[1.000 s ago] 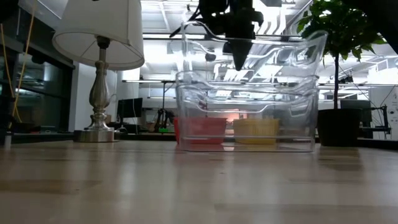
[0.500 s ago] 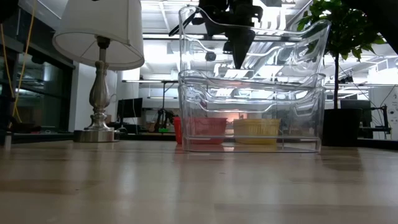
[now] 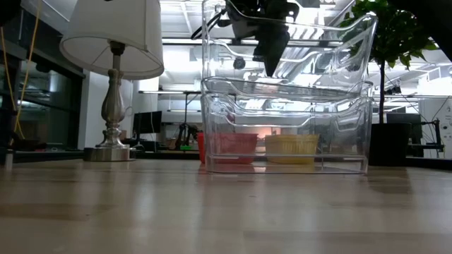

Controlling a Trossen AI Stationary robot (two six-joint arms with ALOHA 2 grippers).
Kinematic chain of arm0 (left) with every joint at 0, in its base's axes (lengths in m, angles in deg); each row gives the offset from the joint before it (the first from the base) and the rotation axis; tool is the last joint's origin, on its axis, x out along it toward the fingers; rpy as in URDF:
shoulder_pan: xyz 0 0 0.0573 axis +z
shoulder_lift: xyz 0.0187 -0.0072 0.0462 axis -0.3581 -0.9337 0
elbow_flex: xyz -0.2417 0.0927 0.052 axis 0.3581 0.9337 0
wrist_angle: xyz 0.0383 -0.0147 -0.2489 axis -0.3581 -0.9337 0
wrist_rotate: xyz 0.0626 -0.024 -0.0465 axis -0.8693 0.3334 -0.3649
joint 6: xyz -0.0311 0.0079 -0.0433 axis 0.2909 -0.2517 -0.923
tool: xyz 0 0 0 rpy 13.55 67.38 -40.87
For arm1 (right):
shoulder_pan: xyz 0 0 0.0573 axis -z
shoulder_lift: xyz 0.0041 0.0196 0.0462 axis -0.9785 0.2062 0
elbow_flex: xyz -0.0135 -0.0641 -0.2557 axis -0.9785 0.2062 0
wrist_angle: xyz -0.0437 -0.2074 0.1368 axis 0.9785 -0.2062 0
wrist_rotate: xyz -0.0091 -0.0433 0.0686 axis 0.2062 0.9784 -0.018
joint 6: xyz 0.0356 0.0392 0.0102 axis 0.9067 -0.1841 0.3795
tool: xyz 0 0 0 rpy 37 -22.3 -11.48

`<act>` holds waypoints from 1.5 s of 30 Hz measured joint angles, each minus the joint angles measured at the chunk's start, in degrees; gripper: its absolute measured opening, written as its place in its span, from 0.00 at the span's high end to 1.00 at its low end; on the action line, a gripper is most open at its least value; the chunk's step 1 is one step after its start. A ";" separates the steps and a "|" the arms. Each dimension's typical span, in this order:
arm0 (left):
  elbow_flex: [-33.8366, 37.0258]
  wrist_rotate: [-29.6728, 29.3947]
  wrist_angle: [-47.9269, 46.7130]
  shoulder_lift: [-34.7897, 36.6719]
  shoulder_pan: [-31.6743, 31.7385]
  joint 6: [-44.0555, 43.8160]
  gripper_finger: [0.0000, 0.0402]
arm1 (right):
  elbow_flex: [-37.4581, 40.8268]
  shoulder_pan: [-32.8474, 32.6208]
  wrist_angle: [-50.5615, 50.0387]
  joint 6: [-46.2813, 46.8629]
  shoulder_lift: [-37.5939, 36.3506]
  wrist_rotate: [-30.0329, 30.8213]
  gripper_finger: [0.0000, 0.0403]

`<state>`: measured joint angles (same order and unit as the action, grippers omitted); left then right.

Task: Stack baskets by color
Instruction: Stack the bottom transparent bin on the top transparent bins

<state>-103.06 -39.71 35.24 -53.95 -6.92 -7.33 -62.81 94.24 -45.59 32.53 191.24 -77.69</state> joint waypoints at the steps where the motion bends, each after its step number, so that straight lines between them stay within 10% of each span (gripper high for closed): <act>1: 0.00 -0.01 0.00 0.00 0.00 0.00 1.00 | 0.00 0.00 0.02 0.00 0.00 0.00 1.00; 34: 0.00 -0.21 0.00 0.00 -0.02 1.03 1.00 | 7.15 2.23 7.19 4.11 -0.07 0.02 0.99; 45: 0.00 -0.21 0.01 -0.02 -0.01 1.03 1.00 | 7.08 2.15 7.52 8.41 -0.07 0.95 0.73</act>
<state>-103.05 -39.92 35.25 -53.97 -6.93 -6.31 -55.73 96.39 -38.07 40.94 191.18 -76.75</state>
